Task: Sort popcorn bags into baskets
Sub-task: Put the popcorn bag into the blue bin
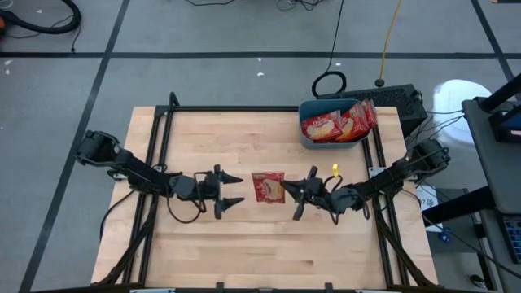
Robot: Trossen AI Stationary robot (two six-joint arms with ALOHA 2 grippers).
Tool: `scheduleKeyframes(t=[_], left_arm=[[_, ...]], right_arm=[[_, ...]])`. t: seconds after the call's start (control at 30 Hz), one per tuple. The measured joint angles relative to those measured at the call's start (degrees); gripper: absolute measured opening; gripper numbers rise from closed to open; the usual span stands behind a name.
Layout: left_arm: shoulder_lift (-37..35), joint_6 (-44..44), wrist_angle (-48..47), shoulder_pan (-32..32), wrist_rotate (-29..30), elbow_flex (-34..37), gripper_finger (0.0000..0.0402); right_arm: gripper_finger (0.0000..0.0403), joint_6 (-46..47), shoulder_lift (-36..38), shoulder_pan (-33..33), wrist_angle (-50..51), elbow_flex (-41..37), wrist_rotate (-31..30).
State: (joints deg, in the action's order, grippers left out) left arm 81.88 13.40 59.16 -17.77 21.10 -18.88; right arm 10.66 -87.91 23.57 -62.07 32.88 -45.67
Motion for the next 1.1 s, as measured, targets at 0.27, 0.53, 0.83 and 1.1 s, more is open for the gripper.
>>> scheduleKeyframes(t=[0.27, 0.53, 0.83, 1.1], left_arm=[[3.5, -0.2, 6.7, -0.3, -2.5, -1.4, 0.0301], [10.5, 0.0, 11.4, -0.3, -3.3, -5.8, 0.0290], [18.1, -3.3, 11.2, -0.2, -5.7, -12.7, 0.0222], [18.8, -3.0, 10.3, 1.0, -9.0, -12.7, 0.0045]], right_arm=[[0.0000, -3.2, -0.1, 0.2, -5.8, 0.1, 5.2], [0.0000, -8.9, -0.2, 0.4, -7.2, 2.8, 5.4], [0.0000, -11.8, -0.2, 0.3, -6.7, 3.5, 5.3], [0.0000, -11.3, -0.2, 0.3, -4.5, 3.5, 5.6]])
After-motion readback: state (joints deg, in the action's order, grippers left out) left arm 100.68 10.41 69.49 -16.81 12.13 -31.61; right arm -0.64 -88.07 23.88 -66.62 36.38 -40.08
